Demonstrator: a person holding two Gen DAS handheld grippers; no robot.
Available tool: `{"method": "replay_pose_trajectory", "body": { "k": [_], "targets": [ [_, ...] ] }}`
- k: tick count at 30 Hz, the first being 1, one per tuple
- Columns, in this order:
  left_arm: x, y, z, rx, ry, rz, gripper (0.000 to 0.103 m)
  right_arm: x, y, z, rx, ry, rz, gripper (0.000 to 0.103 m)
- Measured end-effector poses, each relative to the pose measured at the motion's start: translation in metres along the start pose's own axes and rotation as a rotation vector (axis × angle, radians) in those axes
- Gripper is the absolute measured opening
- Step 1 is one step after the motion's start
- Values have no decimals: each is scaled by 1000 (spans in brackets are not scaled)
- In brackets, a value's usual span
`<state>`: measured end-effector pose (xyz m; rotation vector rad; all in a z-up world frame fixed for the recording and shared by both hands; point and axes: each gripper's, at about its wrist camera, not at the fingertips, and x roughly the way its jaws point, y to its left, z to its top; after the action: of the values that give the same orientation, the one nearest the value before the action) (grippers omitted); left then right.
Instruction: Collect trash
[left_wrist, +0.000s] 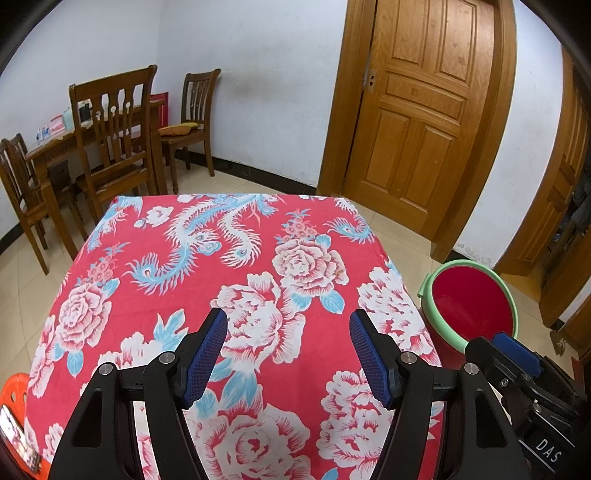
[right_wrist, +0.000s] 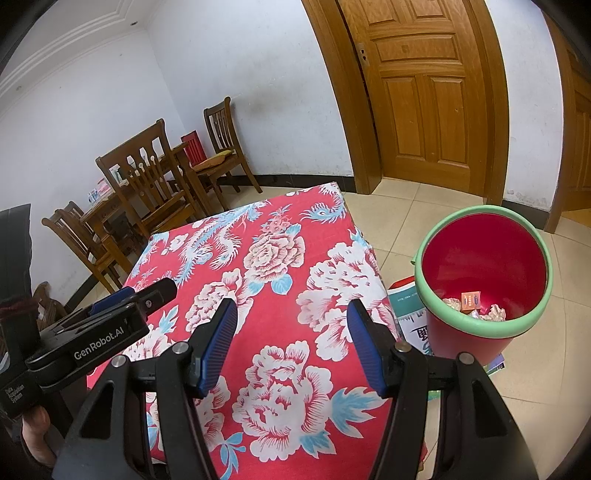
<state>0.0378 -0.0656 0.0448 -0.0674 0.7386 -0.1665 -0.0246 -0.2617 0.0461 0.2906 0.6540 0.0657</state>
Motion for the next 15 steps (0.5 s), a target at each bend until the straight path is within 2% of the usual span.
{"method": "replay_pose_trajectory", "body": {
  "k": [15],
  "targets": [
    [0,0,0,-1,1,-1,70,1,1,-1,0,3,0,63]
  ]
}}
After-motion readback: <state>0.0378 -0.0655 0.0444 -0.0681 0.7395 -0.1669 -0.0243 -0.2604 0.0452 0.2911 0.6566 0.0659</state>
